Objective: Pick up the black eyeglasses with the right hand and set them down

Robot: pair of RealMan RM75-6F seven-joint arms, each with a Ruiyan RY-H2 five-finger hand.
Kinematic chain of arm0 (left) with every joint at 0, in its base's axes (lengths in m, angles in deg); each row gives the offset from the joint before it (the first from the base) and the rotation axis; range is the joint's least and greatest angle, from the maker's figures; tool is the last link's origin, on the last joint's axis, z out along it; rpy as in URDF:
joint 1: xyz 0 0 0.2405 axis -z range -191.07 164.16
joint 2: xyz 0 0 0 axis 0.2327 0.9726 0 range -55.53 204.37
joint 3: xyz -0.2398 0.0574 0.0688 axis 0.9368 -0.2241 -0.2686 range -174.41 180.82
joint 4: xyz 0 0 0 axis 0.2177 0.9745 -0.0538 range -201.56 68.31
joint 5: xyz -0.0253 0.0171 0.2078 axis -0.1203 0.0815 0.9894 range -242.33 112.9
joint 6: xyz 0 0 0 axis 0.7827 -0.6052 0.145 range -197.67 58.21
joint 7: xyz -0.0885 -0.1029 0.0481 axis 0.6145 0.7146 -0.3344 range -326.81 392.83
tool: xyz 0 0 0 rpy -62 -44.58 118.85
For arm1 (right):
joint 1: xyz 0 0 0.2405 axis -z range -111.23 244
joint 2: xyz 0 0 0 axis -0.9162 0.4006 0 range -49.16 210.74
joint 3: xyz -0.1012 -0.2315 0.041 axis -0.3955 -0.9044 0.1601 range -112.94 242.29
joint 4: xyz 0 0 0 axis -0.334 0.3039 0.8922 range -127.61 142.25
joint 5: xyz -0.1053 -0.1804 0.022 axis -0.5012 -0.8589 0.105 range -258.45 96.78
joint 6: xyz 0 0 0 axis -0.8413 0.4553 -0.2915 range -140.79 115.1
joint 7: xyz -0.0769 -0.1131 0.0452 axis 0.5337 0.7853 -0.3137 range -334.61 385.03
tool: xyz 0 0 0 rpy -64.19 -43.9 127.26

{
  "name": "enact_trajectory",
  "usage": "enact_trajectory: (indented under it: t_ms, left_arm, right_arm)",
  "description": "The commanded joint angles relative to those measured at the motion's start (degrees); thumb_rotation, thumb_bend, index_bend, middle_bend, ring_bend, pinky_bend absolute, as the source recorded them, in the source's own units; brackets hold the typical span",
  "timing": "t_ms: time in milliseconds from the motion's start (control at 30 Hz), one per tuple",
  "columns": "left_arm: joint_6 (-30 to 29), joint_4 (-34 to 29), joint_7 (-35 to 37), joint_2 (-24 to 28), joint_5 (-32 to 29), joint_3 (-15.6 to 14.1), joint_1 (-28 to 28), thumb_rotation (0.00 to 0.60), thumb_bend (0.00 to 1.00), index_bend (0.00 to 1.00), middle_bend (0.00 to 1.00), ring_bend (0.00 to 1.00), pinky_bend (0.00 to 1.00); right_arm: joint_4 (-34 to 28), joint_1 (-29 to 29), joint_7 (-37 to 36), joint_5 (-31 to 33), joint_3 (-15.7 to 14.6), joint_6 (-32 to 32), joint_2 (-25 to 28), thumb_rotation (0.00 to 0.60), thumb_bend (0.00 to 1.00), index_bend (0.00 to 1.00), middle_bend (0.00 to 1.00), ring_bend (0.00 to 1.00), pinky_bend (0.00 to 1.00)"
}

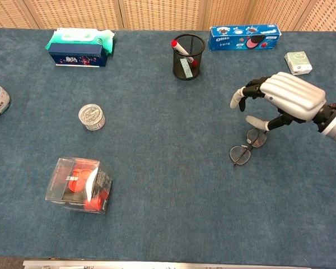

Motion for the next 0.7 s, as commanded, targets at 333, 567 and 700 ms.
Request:
enact_trajectory:
  t_ms: [333, 567, 700]
  left_arm:
    - [-0.07, -0.46, -0.23, 0.24, 0.32, 0.06, 0.25, 0.6, 0.27, 0.31, 0.33, 0.3, 0.4]
    - [0.04, -0.4, -0.3, 0.13, 0.19, -0.03, 0.29, 0.6, 0.27, 0.31, 0.33, 0.3, 0.4]
    - [0.17, -0.39, -0.36, 0.14, 0.11, 0.06, 0.43, 0.6, 0.27, 0.31, 0.33, 0.3, 0.4]
  right_arm:
    - [-6.92, -0.27, 6.91, 1.59, 5.57, 4.78, 5.41, 0.6, 0.36, 0.4, 0.5, 0.35, 0.4]
    - [-8.59, 1.45, 11.98, 4.55, 6.85, 4.43, 7.9, 0.6, 0.36, 0.4, 0.5, 0.35, 0.4]
    - [-8.82, 2.68, 13.6, 6.76, 6.92, 3.18, 8.96, 0.6, 0.38, 0.4, 0.49, 0.35, 0.4]
